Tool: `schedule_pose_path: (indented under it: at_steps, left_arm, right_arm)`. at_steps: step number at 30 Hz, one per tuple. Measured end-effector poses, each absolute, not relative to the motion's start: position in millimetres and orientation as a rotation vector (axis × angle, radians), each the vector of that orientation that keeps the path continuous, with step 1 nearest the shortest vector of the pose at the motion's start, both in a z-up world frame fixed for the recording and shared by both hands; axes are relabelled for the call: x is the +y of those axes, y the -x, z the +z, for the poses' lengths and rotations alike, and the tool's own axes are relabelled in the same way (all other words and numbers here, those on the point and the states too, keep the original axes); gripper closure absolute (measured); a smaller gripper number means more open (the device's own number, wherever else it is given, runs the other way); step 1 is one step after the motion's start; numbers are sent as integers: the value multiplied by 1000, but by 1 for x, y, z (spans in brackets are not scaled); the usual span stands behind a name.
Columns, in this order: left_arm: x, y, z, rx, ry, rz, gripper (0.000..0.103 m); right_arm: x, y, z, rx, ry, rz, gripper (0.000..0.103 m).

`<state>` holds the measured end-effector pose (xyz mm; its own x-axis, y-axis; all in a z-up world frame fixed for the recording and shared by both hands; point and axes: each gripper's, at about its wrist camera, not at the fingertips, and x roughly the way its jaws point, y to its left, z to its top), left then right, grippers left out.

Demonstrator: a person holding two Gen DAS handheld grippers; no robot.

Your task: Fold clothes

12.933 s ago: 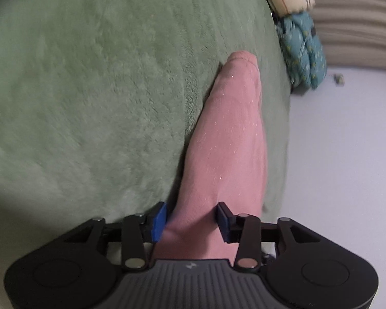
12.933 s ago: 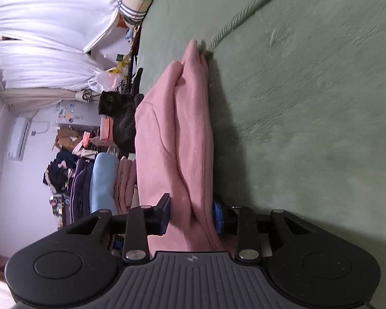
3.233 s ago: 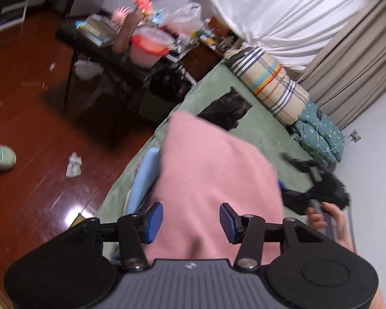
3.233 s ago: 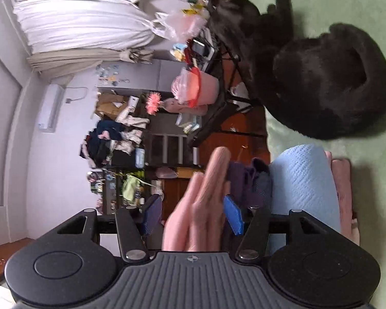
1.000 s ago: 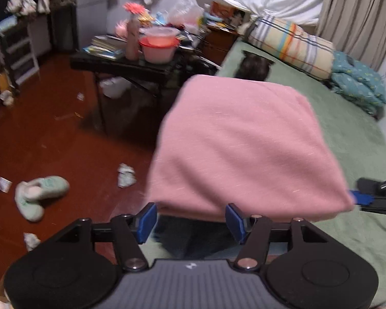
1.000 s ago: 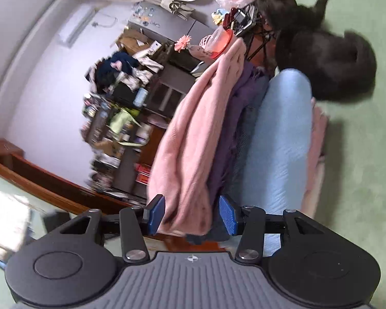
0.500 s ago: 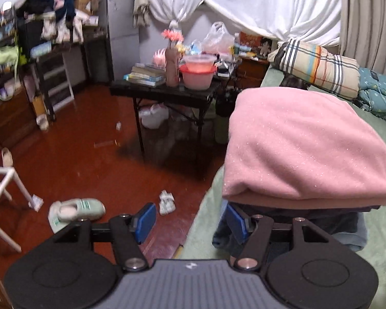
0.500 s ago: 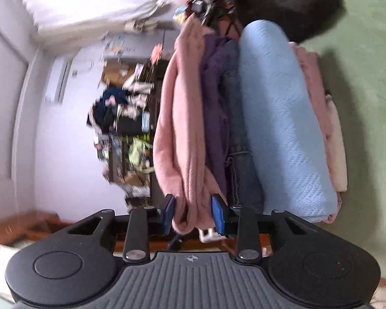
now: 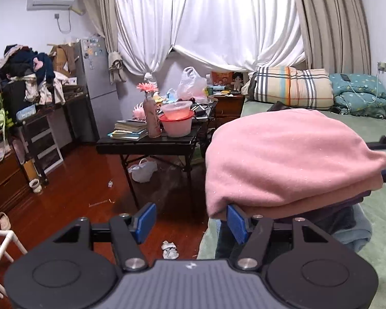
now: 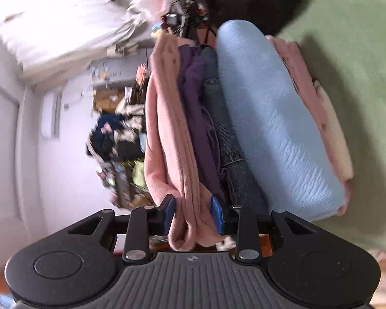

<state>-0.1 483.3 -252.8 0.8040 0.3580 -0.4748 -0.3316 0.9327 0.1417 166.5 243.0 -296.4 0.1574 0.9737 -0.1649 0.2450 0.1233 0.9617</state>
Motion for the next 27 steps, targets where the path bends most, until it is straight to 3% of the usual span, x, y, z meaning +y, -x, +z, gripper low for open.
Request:
schedule_pose_path:
  at_steps: [10,13,27]
  left_arm:
    - [473,-11,-264,545,-184,404,41]
    - [482,-9,-264,534,-128,442,42]
    - [486,24,-261,616,-45,441,44]
  right_arm:
    - [247,-168,-286,1326,-1235,884,71]
    - [254,-170,-284,1335,-1165,931,92]
    - [239,-166,-276,1255,-970,1008,94]
